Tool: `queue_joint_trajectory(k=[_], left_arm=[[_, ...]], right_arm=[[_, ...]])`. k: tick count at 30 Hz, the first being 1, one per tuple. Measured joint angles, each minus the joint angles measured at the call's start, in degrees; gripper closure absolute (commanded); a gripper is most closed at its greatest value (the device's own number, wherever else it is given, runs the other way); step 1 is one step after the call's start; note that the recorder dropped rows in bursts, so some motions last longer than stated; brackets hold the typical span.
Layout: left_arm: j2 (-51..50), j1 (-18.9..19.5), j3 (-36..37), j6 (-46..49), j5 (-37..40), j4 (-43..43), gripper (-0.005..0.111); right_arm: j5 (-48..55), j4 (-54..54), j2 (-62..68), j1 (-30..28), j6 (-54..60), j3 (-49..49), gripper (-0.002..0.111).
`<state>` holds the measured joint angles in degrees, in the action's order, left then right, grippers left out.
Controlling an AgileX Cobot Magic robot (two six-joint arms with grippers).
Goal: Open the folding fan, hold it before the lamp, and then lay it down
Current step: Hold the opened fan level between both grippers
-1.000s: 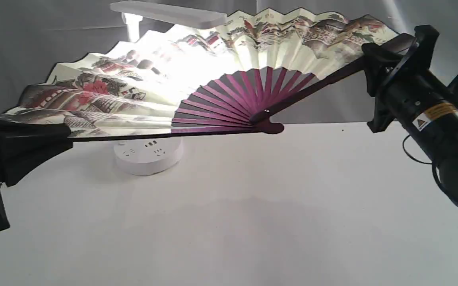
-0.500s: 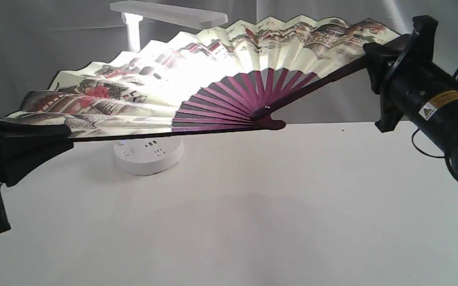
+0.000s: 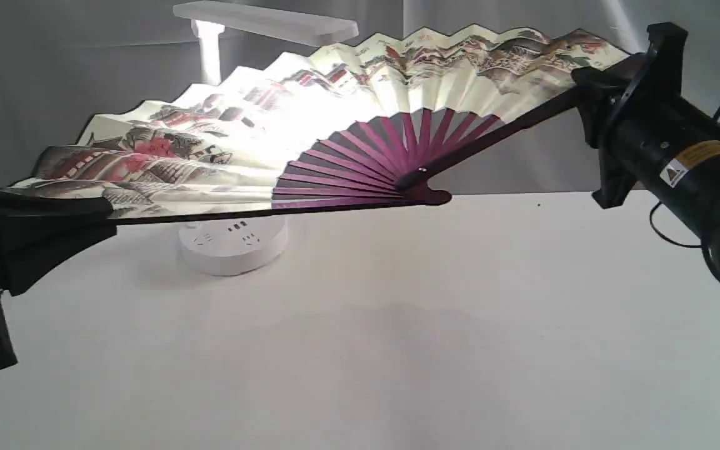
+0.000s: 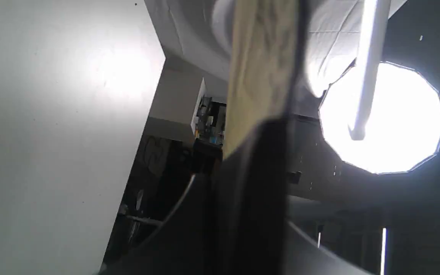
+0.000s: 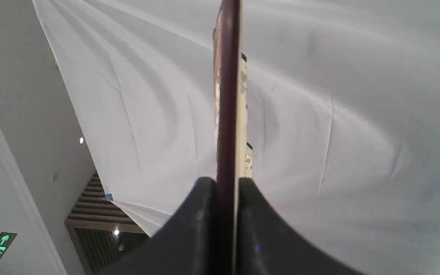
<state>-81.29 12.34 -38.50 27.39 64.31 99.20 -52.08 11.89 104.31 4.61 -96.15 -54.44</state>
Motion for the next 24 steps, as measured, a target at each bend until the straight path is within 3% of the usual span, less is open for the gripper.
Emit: queue_joint_trajectory(k=[24], left_arm=[[0.8,0.1,0.2,0.0,0.3,-0.5,0.107]], right_arm=[[-0.4,1.7,0.0,-0.2,0.0,0.0,0.108]])
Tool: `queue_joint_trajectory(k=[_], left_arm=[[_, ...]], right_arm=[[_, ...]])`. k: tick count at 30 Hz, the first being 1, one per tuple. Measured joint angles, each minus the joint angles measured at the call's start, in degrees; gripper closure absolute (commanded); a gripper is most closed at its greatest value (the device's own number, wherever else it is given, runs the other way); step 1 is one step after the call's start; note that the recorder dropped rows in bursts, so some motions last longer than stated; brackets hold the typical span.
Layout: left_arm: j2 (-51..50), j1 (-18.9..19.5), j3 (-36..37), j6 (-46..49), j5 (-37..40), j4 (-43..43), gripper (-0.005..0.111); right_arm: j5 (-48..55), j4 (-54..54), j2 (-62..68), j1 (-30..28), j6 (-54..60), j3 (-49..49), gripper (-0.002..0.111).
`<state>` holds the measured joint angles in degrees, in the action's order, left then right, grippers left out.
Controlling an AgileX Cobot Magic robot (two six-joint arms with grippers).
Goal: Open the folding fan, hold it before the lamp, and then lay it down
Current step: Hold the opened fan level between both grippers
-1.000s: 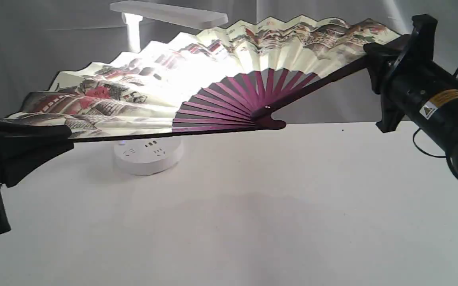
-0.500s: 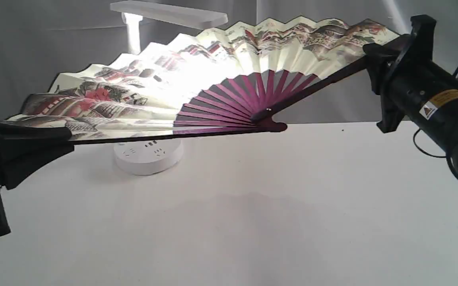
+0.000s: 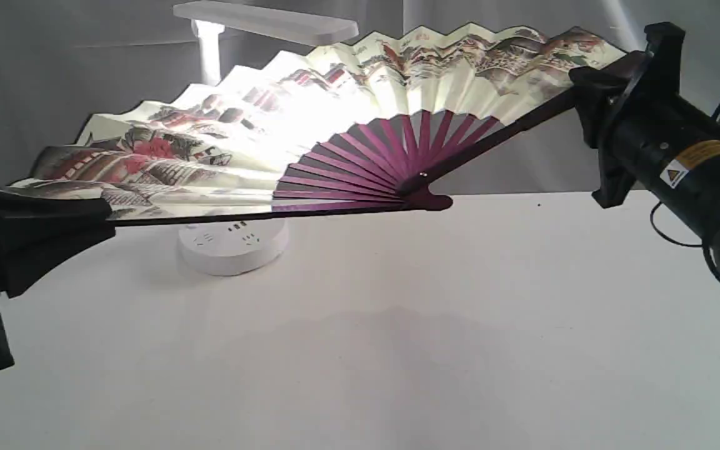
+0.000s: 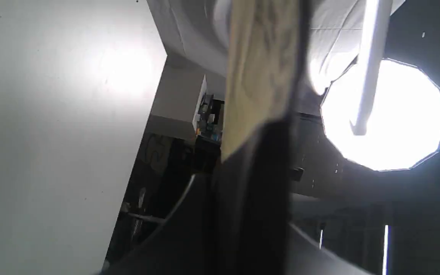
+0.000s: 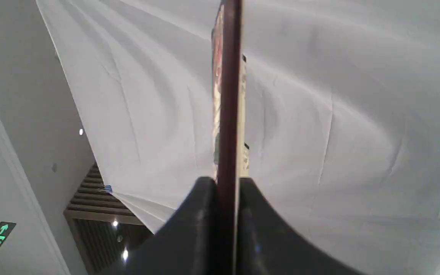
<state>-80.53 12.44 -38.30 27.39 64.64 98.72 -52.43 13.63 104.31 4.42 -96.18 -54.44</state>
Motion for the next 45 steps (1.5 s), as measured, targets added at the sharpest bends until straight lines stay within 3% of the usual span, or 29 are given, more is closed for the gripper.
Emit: queue_joint_trajectory(k=[27,45], left_arm=[[1.1,0.1,0.0,-0.3,-2.0,-0.5,0.107],[-2.6,-0.1,0.0,-2.3,-5.8,-2.9,0.107]], right_arm=[[2.4,0.4,0.0,0.0,-0.3,0.0,0.108],[15.9,1.8,0.0,0.2,0.2,0.0,0.108]])
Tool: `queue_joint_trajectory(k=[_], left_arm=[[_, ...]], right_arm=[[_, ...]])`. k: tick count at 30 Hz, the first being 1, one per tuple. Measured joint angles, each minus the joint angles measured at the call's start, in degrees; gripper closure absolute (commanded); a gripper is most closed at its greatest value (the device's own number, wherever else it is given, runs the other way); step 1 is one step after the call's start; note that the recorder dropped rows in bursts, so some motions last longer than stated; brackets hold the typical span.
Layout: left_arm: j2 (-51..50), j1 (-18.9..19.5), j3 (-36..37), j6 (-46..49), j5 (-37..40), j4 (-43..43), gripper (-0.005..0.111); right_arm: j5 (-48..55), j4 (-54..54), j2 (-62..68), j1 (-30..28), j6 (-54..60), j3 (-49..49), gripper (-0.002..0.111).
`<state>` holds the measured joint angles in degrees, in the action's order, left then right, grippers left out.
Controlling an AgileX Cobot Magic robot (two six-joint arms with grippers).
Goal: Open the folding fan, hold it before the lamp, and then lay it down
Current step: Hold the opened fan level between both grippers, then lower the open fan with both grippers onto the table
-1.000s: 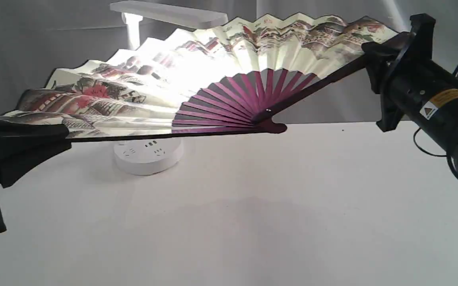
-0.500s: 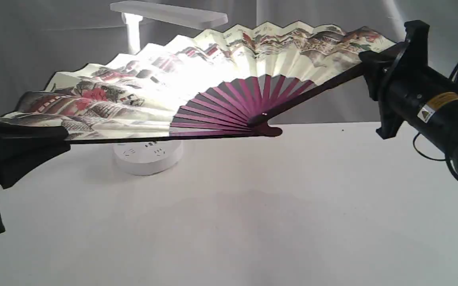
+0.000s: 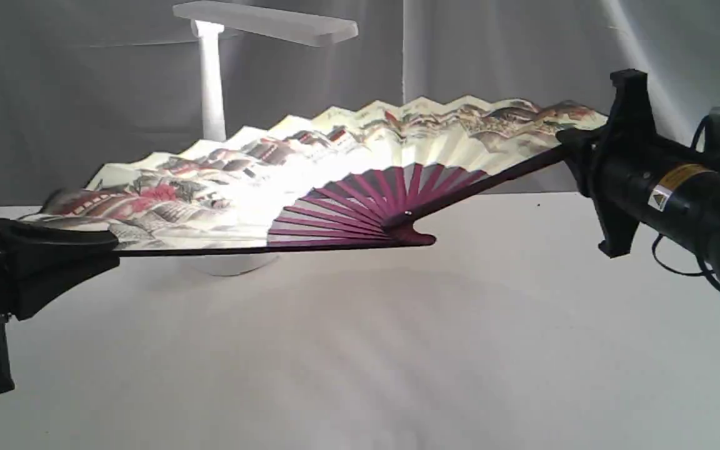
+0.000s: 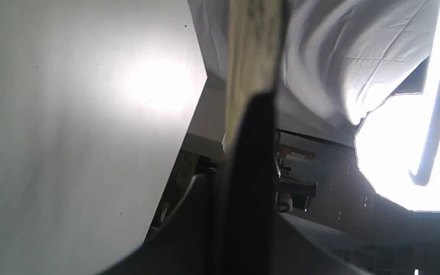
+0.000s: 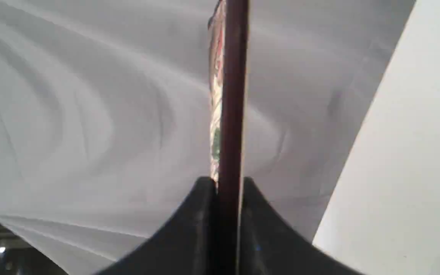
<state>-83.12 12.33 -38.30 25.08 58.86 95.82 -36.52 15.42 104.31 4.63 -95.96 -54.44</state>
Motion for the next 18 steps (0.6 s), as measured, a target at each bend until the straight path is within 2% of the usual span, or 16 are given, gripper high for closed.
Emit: queue_joint_trajectory(k=[13,18], left_arm=[[-6.5,-0.4,0.0,1.1,0.2,-0.8,0.107],[-9.5,-3.1,0.0,1.5,-1.6,0.1,0.107]], right_arm=[[4.0,-0.6,2.6,0.0,0.7,1.8,0.108],[5.1,-1.5,3.5,-0.1,1.5,2.1,0.108]])
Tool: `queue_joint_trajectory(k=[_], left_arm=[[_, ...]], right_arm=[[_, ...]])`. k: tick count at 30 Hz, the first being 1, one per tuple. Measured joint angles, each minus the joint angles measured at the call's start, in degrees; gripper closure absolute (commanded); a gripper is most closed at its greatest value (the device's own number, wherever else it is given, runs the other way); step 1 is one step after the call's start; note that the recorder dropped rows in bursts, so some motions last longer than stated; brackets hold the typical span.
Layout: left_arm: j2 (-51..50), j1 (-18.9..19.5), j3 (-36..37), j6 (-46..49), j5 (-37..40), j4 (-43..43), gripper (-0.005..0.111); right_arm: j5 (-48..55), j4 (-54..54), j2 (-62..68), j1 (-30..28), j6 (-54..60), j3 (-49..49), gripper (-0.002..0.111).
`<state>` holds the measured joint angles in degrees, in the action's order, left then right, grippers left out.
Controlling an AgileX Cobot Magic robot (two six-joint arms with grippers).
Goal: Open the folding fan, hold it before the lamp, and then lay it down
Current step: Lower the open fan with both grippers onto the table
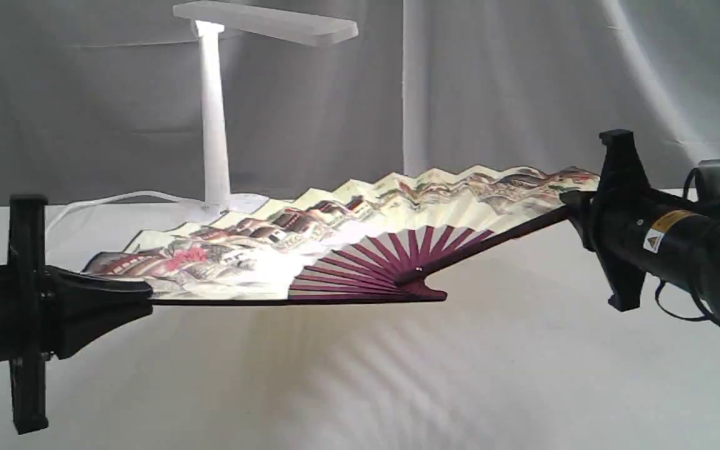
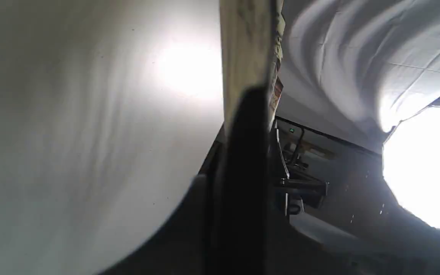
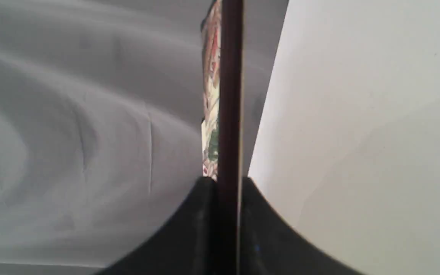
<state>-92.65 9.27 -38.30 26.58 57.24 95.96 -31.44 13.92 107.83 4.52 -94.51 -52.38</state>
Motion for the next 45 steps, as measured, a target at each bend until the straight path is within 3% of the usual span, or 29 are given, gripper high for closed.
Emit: queue_joint_trajectory(k=[9,20,25,32,45], left_arm=[[-4.8,-6.0,0.0,2.4,-2.8,4.7,0.107],[-9.2,-9.4,0.0,2.5,-4.7,6.3,0.107],[-9.9,-9.5,0.0,2.5,-4.6,6.3,0.105],[-10.1,-9.5,0.0,2.9,-7.0,4.8,0.087],[-10.1,-9.5,0.0,5.0,-12.7,3.9,0.062]], right_arm=[[7.4,1.5,0.1,-3.2,2.4,0.0,0.108],[15.2,3.3,0.1,-5.3,3.5,0.1,0.108],[16.4,3.3,0.1,-5.4,4.6,0.1,0.09],[16.5,3.1,0.1,-6.3,5.0,0.1,0.07],[16.5,11.7,0.1,-6.3,5.2,0.1,0.061]])
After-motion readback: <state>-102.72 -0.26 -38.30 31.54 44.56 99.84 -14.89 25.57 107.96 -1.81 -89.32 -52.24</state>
